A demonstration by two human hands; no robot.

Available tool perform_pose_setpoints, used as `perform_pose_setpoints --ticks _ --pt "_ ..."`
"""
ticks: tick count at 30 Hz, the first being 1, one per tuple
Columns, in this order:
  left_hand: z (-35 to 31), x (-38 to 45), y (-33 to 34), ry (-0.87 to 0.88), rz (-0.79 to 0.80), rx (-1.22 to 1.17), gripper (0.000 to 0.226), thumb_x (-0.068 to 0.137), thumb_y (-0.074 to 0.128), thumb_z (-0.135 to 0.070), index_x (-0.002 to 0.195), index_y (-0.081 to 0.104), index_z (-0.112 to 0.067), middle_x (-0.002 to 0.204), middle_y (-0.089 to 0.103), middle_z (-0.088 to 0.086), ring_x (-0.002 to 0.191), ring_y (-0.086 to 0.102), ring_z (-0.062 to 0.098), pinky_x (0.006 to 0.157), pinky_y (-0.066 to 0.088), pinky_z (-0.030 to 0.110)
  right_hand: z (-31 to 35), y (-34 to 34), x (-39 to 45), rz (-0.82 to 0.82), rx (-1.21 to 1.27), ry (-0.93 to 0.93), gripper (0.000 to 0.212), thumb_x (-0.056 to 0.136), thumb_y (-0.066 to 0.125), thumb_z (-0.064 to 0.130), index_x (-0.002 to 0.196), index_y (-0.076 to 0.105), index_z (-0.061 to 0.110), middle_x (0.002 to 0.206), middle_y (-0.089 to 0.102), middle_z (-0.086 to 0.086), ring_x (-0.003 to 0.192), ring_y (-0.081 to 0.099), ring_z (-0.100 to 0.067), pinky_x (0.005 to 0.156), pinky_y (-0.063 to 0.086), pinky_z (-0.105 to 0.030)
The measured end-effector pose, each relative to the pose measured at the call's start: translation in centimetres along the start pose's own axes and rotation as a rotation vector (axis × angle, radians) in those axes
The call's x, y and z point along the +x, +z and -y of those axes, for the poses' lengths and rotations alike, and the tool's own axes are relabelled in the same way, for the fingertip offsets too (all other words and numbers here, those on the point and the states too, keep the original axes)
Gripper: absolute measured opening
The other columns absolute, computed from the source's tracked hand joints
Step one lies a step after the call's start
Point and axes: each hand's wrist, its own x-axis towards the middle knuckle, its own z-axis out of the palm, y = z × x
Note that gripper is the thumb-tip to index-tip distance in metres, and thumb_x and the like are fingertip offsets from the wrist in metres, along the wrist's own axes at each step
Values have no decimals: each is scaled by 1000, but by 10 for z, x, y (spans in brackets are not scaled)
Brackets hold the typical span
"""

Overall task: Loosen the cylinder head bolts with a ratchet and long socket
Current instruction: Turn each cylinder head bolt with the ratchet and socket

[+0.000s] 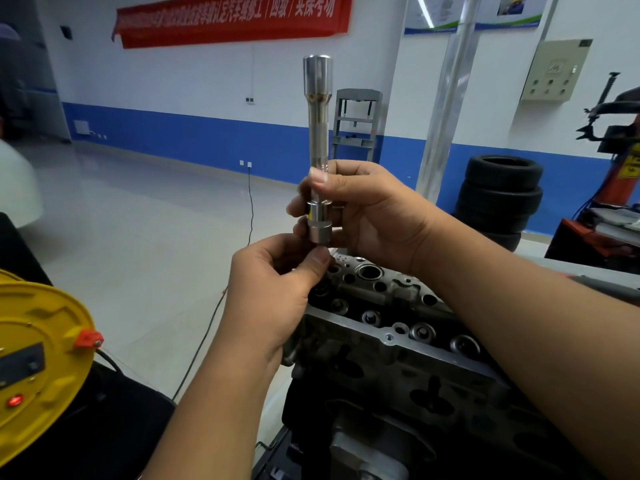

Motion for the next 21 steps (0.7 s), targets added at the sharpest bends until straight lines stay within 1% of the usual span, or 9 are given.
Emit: perform_pose_setpoints --ticks 4,6,8,9,12,14,16,18,21 --pt "1 0 -1 27 -2 -11 12 88 81 -14 89 79 -26 88 81 -7 86 77 7 79 56 22 -1 -1 0 -20 -27 -4 18 89 71 28 92 61 13 90 75 -9 79 70 -29 76 57 -39" --pt "-1 0 -2 22 77 -34 22 95 73 -12 86 83 -29 91 82 -6 89 78 8 76 57 18 -1 -2 -1 -30 -25 -15 16 89 71 27 86 61 16 90 75 -11 79 71 -30 73 59 -37" --pt "-3 -1 -2 9 125 -22 33 102 64 -12 86 84 -33 94 82 -5 93 78 8 80 56 20 -1 -2 -1 -33 -12 -14 17 88 71 27 84 59 16 90 75 -12 79 72 -31 71 59 -36" --pt "-2 -1 -2 6 112 -13 32 103 64 -12 87 84 -32 93 82 -6 93 78 8 82 55 22 0 -2 -1 -30 -6 -12 17 88 71 26 85 58 15 90 75 -12 79 72 -31 71 59 -37" --pt "-2 -1 0 6 9 -23 15 93 75 -12 91 78 -26 89 81 -8 88 78 7 85 55 28 0 -2 0 -5 -3 0 16 89 69 27 91 60 13 91 75 -10 80 71 -30 78 56 -40" --pt "-1 -1 0 11 -30 -41 14 83 84 -14 90 77 -24 88 81 -7 85 77 9 84 56 30 0 -1 0 -7 -19 2 17 89 69 29 93 63 13 92 75 -9 82 71 -30 79 56 -41" --pt "0 -1 0 13 -25 -52 14 78 85 -19 90 78 -23 89 81 -5 86 78 11 83 56 30 -1 -2 0 -22 -35 -8 16 90 70 30 90 63 15 92 75 -9 82 71 -30 77 57 -39" --pt "-1 0 -2 3 39 -71 8 85 80 -18 91 81 -24 93 82 -3 90 78 11 82 58 27 -2 -2 0 -33 -43 -17 17 91 71 29 86 61 17 92 75 -10 81 72 -30 76 57 -40" --pt "-1 0 -3 -36 120 -82 27 102 64 -14 92 85 -28 95 82 0 94 78 13 84 58 31 -1 -2 0 -38 -30 -11 21 91 69 31 91 58 13 91 75 -10 80 72 -29 78 55 -43"
